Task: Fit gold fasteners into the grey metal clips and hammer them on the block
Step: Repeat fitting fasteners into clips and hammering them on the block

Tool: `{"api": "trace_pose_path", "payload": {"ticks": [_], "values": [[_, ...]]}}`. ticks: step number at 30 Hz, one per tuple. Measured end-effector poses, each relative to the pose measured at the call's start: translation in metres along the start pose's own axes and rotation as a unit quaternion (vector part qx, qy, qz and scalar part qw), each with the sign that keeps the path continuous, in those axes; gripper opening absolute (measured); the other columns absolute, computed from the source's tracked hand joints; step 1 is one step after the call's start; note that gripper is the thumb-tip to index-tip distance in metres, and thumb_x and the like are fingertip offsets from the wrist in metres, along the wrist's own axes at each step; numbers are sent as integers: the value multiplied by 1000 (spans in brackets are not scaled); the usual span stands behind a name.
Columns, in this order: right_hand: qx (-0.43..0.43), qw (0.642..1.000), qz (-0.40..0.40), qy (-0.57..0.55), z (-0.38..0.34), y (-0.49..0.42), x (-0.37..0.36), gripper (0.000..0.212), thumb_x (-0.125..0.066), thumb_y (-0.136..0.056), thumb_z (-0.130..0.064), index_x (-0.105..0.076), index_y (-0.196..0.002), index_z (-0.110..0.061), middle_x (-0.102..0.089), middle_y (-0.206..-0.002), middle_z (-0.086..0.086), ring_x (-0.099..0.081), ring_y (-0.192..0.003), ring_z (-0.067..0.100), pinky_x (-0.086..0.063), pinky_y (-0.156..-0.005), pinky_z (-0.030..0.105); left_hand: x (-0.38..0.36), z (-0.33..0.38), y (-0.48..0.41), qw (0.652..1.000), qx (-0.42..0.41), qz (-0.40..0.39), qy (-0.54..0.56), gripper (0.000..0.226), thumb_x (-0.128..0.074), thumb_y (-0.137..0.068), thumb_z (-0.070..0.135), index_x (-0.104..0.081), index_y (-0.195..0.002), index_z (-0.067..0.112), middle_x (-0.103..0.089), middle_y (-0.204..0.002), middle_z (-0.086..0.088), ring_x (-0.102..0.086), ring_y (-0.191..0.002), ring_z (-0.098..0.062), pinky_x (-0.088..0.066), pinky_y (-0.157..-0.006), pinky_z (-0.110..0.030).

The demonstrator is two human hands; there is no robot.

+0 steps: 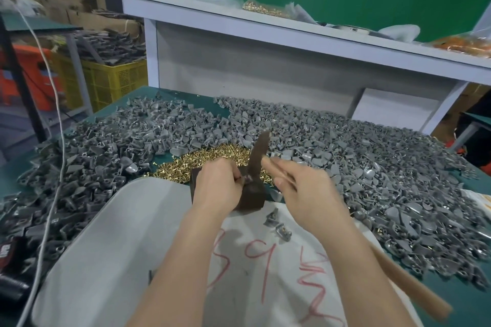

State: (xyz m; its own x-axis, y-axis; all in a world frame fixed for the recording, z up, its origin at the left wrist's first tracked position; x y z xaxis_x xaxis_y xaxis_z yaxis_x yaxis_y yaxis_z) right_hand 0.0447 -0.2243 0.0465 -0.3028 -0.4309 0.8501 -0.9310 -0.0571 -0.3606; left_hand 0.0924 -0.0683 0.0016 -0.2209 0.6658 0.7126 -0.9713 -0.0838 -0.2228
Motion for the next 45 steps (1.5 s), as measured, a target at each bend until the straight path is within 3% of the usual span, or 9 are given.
{"api": "trace_pose_path", "payload": {"ticks": [3, 8, 12, 17, 22, 27, 32, 36, 45], "values": [[30, 985, 142, -90, -5, 4, 29, 40, -52, -96, -28, -48, -135, -38, -67, -101, -13, -49, -61, -11, -41, -58, 10, -1, -1, -1, 1000, 7, -3, 5, 9, -67, -86, 21, -73, -82, 15, -68, -84, -7, -62, -83, -29, -53, -74, -34], [-4, 999, -33, 27, 1, 1, -8, 41, -49, -97, -30, -46, -136, -40, -63, -124, -9, -63, -101, 16, -49, -85, 28, 2, 1, 1, 1000, -3, 7, -4, 11, -63, -87, 17, -72, -82, 14, -68, -85, -8, -61, -85, -30, -52, -73, -35], [33, 986, 140, -83, -11, 6, 27, 40, -50, -96, -27, -48, -136, -35, -63, -116, -17, -62, -85, 1, -47, -79, 19, 0, -2, -1, 1000, 8, -4, 7, 14, -66, -87, 21, -72, -80, 10, -68, -81, -10, -63, -80, -32, -53, -70, -33], [-1, 999, -50, 11, -4, 1, -11, 42, -49, -97, -29, -44, -136, -43, -63, -125, -11, -63, -102, 15, -50, -90, 31, 3, 0, 1, 1000, 4, 10, 4, 9, -65, -86, 19, -71, -80, 16, -67, -87, -5, -61, -83, -26, -44, -68, -27], [27, 983, 145, -110, -8, 5, 28, 41, -49, -97, -28, -44, -137, -37, -64, -111, -16, -52, -58, -13, -45, -61, 10, 1, 0, 0, 1000, 5, 2, 1, 15, -66, -87, 19, -72, -79, 9, -69, -81, -10, -63, -82, -31, -54, -74, -35], [6, 999, -45, 7, 3, 0, -13, 42, -48, -97, -28, -44, -137, -41, -64, -123, -6, -62, -102, 18, -46, -85, 27, 4, 2, 1, 1000, -5, 16, -14, 12, -64, -86, 16, -72, -79, 16, -69, -83, -5, -62, -83, -27, -52, -72, -34], [40, 988, 114, -97, -4, 2, 19, 41, -49, -97, -27, -46, -138, -34, -60, -110, -18, -58, -83, -1, -39, -79, 1, 1, 1, -1, 1000, -6, 7, -12, 13, -65, -87, 20, -73, -81, 12, -69, -84, -8, -62, -84, -30, -53, -74, -34], [21, 999, -49, 0, -4, -1, -18, 41, -46, -97, -30, -43, -137, -40, -64, -122, -5, -62, -102, 21, -49, -89, 30, 3, 3, 0, 1000, -12, 14, -23, 11, -63, -87, 19, -73, -84, 16, -68, -90, -5, -59, -89, -27, -52, -79, -37], [-135, 985, -53, -88, 65, -17, -35, 34, -37, -98, -46, -60, -99, -20, -53, -69, -9, -53, -73, 20, -43, -66, 34, 2, -1, -2, 998, 9, 30, -51, 11, -62, -89, 23, -72, -87, 26, -68, -96, 3, -57, -98, -23, -29, -84, -35]]}}
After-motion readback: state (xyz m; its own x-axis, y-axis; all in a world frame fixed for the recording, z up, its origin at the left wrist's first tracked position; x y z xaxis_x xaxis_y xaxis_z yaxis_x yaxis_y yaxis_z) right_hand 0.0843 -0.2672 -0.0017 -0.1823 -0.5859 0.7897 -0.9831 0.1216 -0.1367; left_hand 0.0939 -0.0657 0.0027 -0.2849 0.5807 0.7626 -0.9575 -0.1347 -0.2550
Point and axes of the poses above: each hand's wrist, its own y-axis away from the middle knuckle, its own x-axis out of the back of the hand, z = x × y, the point moved 9 cm from there along -y, towards the middle knuckle
